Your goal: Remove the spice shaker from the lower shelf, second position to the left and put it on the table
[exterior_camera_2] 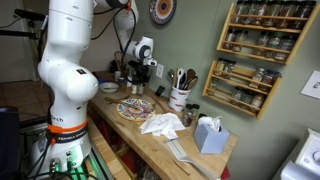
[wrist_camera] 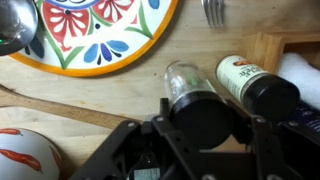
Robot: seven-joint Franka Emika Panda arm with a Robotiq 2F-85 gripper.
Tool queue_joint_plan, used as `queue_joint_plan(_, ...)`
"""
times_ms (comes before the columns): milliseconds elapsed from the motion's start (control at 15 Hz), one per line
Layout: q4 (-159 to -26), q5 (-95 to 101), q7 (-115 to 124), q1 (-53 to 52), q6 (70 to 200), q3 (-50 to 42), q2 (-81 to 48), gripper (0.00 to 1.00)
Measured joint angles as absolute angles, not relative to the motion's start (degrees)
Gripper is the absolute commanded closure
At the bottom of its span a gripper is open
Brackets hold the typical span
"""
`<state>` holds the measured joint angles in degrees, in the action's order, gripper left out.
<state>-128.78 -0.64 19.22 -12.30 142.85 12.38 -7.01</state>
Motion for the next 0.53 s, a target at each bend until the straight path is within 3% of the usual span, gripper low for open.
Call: queue_joint_plan(533,-126.6,3.8,22.1,-14.0,144.7,11.8,-10.7,0.7)
